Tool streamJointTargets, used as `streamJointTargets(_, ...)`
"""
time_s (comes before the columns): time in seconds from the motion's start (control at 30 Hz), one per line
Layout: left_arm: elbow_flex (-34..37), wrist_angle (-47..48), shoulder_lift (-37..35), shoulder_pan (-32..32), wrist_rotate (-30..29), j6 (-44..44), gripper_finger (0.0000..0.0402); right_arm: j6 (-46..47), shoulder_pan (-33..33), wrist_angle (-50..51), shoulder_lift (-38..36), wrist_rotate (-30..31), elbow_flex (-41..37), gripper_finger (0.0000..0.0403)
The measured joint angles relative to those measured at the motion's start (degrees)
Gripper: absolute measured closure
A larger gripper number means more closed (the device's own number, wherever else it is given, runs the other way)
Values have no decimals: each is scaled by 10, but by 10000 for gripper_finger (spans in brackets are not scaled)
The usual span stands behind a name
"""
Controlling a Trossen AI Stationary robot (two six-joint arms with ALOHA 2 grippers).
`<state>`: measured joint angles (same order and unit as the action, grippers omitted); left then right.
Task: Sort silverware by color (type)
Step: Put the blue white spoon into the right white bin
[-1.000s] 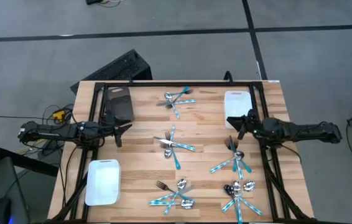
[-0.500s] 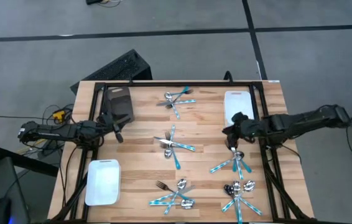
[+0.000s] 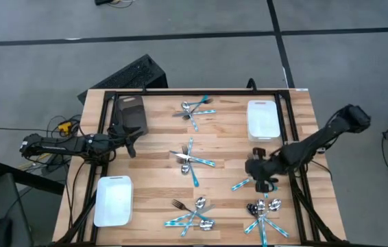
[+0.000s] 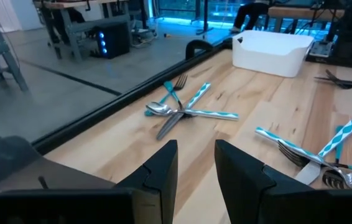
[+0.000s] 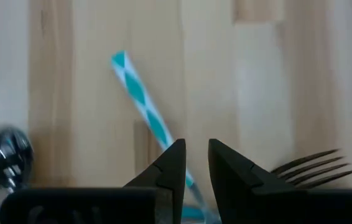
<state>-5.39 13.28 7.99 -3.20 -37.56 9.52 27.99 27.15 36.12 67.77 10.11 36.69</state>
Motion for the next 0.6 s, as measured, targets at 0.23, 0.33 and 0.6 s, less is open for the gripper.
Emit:
streamJointTargets(0.23,0,-3,0,0,0,0,306,4,23,-4,67,-14,0,308)
streamJointTargets(0.33,0,-4,0,0,9,2,306,4,28,-6,92,-29,0,305)
streamJointTargets(0.6,0,-3,0,0,24,9,306,0,28,-7,128,-23,2,237)
